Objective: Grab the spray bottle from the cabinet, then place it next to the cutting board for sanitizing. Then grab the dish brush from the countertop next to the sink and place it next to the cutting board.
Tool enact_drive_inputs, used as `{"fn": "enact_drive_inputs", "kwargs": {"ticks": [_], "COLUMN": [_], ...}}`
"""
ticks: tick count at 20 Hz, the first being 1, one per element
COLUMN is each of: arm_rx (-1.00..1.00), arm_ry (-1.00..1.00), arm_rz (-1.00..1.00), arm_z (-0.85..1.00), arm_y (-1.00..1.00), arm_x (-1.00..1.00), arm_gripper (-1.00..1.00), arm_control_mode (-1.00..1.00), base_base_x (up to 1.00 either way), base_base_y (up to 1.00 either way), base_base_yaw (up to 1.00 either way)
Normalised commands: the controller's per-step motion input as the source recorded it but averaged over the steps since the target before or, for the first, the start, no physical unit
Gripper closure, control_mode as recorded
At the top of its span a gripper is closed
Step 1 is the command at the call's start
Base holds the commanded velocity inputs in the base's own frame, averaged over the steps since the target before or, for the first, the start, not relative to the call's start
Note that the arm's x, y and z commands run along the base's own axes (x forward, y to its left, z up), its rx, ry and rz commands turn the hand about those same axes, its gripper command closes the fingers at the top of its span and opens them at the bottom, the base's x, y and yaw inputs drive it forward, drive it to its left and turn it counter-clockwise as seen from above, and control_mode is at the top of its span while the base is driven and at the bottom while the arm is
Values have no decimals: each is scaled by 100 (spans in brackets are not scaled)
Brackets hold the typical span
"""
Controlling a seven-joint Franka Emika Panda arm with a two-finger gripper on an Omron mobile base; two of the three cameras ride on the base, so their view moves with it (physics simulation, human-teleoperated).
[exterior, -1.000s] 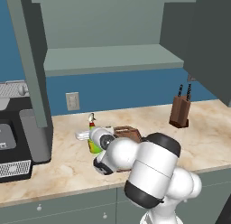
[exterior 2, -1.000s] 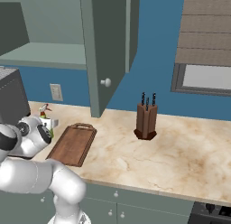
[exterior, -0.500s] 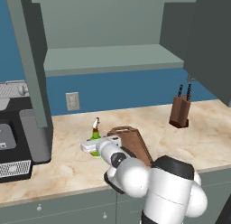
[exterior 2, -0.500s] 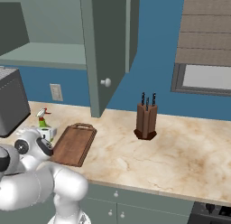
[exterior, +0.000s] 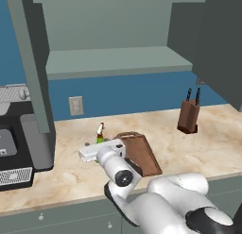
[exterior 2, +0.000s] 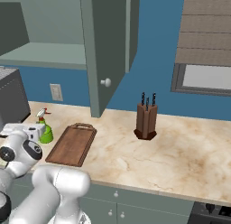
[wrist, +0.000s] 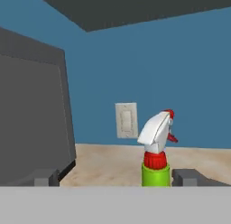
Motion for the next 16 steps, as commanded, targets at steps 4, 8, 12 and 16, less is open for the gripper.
{"fn": "enact_drive_inputs", "kwargs": {"ticks": [4,8,12,16], "arm_rx": [-2,-16,-15,-11], "arm_ry": [-2,15,37,43], "arm_rz": [-6,-7,-4,0], "arm_z": [100,100,100,93], "arm_y": [0,0,-7,-32], "arm_x": [-42,-48,-55,-42], "arm_gripper": [-100,-100,-100,-100], "arm_control_mode": [-100,-100,-100,-100], "base_base_x": [0,0,0,0], "base_base_y": [0,0,0,0], "base_base_yaw": [0,0,0,0]}}
